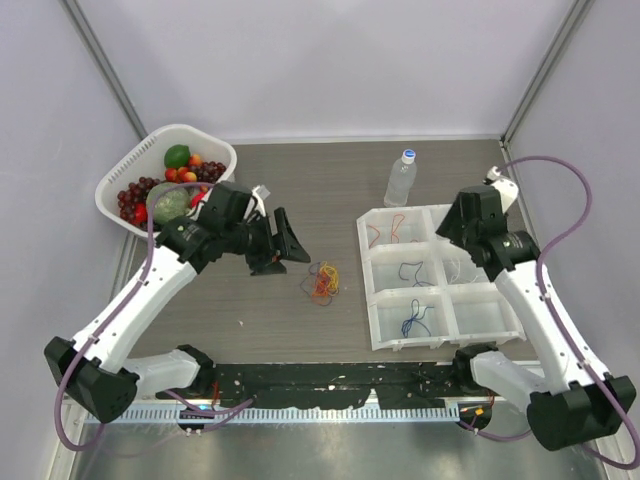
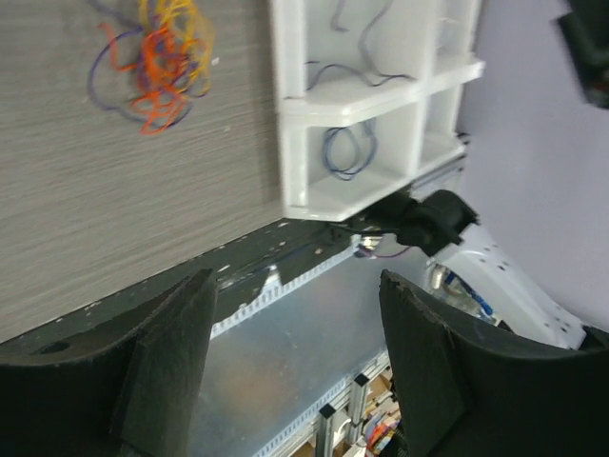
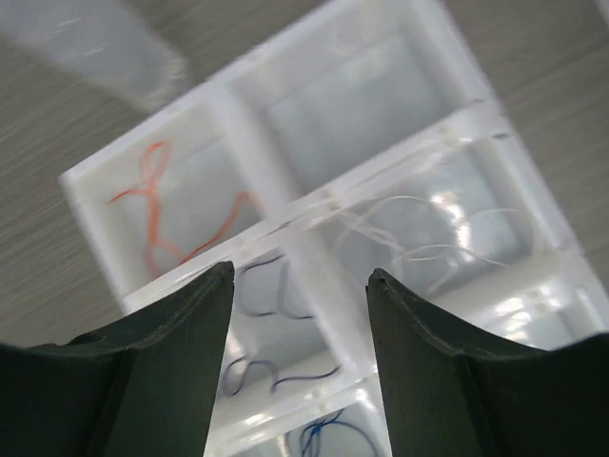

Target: Untangle the cables

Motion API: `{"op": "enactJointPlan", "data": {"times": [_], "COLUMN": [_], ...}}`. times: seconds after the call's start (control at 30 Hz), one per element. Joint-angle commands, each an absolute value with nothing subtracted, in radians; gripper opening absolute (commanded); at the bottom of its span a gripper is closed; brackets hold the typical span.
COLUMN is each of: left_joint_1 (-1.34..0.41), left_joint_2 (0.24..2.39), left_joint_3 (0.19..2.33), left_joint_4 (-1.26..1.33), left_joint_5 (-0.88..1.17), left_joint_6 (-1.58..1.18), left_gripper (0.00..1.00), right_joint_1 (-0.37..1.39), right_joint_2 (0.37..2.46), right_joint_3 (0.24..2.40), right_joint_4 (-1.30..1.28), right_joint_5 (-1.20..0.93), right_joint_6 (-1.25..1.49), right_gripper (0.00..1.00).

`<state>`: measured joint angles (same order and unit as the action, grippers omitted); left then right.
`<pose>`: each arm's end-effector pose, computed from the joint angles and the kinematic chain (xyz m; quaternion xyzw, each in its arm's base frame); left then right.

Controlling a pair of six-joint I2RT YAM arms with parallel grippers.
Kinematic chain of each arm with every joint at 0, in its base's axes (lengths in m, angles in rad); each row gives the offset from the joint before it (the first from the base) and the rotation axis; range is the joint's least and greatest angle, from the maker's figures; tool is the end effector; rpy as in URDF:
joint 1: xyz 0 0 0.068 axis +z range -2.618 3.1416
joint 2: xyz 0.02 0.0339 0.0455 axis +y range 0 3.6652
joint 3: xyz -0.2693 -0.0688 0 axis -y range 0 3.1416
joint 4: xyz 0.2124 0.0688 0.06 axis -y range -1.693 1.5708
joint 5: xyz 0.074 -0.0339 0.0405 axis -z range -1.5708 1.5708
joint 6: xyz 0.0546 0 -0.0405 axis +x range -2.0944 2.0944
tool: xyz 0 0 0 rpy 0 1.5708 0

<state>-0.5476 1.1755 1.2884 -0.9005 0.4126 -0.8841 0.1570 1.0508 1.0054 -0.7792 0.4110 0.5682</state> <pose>0.1663 -0.1270 0.3577 -0.0744 0.9050 -0.3880 0.1576 0.1864 0.0074 0.3064 0.2589 0.8772 -0.0511 0.4010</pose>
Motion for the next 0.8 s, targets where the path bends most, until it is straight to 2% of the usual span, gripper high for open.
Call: {"op": "enactJointPlan", "data": {"times": [0.0,0.1,0.23,0.33,0.47,0.63,0.77], "left_joint_1": [-0.545,-0.543,-0.541,-0.532,-0.518,-0.515,-0.517], "left_joint_2": [1.143,1.144,1.160,1.216,1.327,1.437,1.489], "left_joint_3": [1.158,1.070,0.948,0.888,0.856,0.844,0.827], "left_joint_4": [-0.801,-0.734,-0.594,-0.534,-0.466,-0.396,-0.354], "left_joint_5": [0.355,0.315,0.272,0.259,0.310,0.324,0.324], "left_joint_6": [-0.913,-0.937,-1.002,-0.997,-1.012,-1.049,-1.077], "left_gripper": [0.69,0.60,0.55,0.52,0.49,0.51,0.43], "right_joint_1": [0.349,0.489,0.707,0.817,0.859,0.859,0.859], "right_joint_2": [1.002,1.034,1.121,1.231,1.308,1.290,1.255], "right_joint_3": [1.022,0.941,0.868,0.903,0.940,0.973,0.968], "right_joint_4": [-0.637,-0.435,-0.211,-0.181,-0.186,-0.262,-0.293], "right_joint_5": [0.129,-0.078,-0.115,-0.101,-0.109,-0.069,-0.055], "right_joint_6": [0.472,0.535,0.638,0.644,0.624,0.560,0.552], "right_gripper": [0.62,0.60,0.53,0.51,0.51,0.52,0.52]}}
